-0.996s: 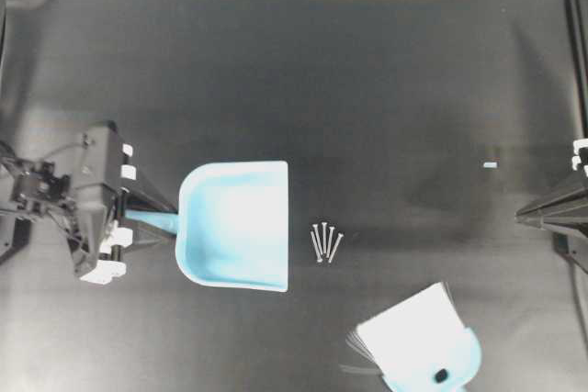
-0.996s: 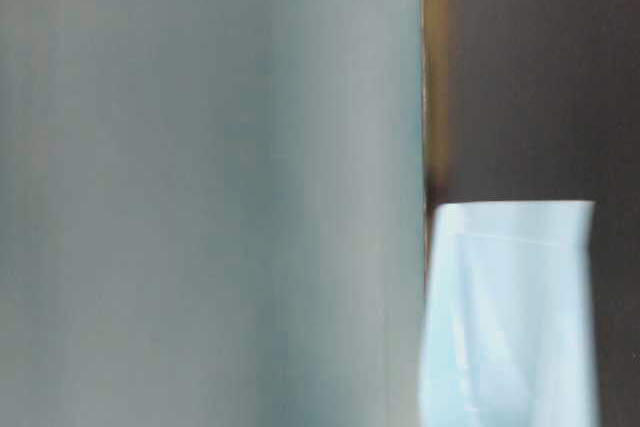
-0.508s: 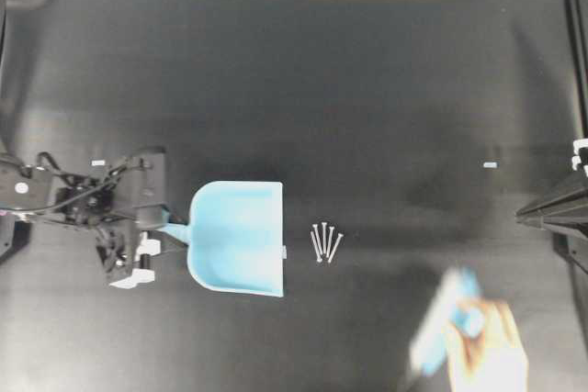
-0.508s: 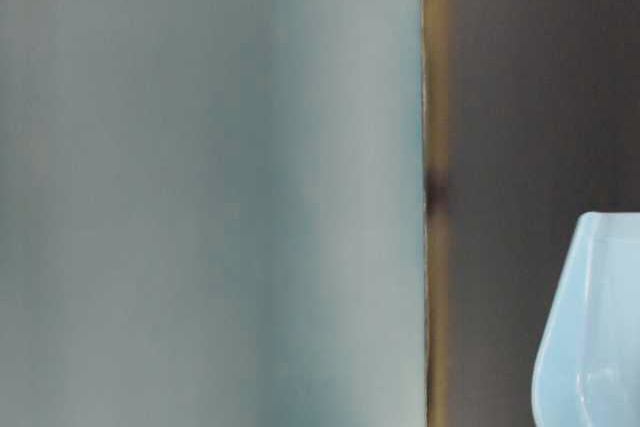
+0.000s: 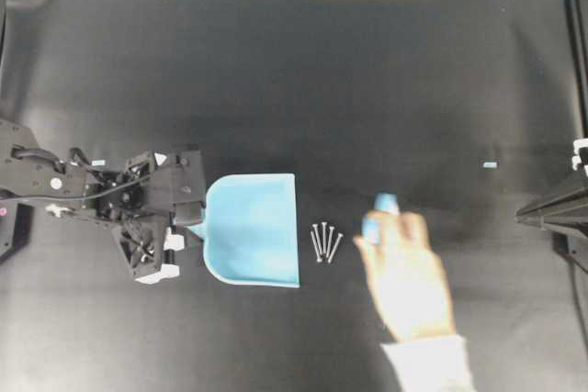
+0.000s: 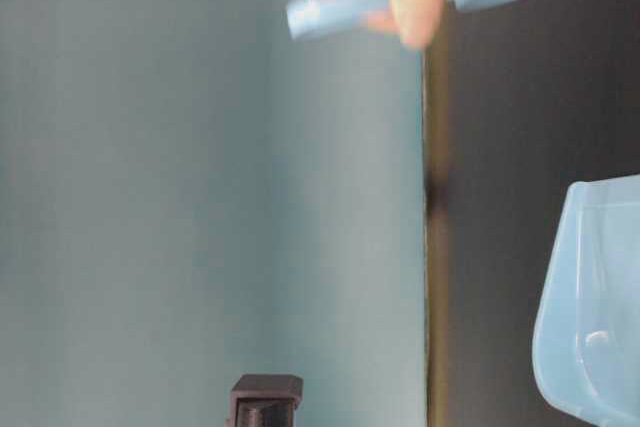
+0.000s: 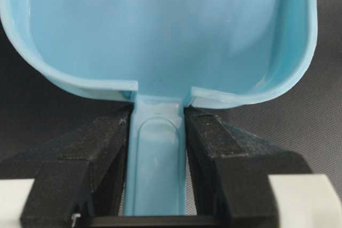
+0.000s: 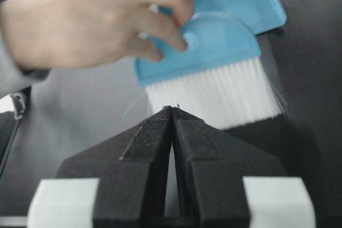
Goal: Hold the dustpan with the left arm, while a human hand uses a hand brush to gather screws into the dustpan.
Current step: 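Hold the dustpan still with the left gripper while screws are brushed in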
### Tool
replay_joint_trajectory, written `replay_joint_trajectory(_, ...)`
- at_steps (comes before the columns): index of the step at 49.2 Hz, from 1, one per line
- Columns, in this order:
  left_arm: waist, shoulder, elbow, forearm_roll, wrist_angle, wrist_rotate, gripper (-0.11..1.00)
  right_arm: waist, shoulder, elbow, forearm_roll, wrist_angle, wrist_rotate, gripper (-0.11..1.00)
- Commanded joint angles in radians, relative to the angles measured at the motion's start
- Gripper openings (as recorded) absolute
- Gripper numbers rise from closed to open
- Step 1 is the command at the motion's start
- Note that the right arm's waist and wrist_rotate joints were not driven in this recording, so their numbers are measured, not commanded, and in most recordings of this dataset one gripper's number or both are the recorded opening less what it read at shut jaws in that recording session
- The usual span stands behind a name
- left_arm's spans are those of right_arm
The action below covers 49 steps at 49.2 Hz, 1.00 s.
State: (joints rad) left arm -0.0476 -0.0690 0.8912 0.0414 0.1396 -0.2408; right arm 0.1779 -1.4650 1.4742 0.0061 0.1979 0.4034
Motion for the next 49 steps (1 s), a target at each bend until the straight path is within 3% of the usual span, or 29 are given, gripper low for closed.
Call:
replay_joint_trajectory(1, 0.0, -0.003, -0.02, 0.003, 0.006, 0.0, 0.31, 0.0, 0.005, -0.003, 0.0, -0.006, 0.0, 0.0)
replay_joint_trajectory(14, 0.003, 0.014, -0.041, 0.003, 0.052, 0.014, 0.31, 0.0, 0.005, -0.003, 0.0, -0.006, 0.002, 0.0)
replay_joint_trajectory(31, 0.014, 0.04, -0.018, 0.003, -0.006, 0.021, 0.31, 0.0, 0.005, -0.003, 0.0, -0.006, 0.0, 0.0)
replay_joint_trajectory(39, 0.018, 0.052, 0.048, 0.003, -0.156, 0.023, 0.31, 0.0, 0.006, -0.003, 0.0, -0.006, 0.0, 0.0)
replay_joint_trajectory(49, 0.038, 0.051, 0.164, 0.003, -0.451, 0.028, 0.31, 0.0, 0.005, -0.003, 0.0, -0.006, 0.0, 0.0)
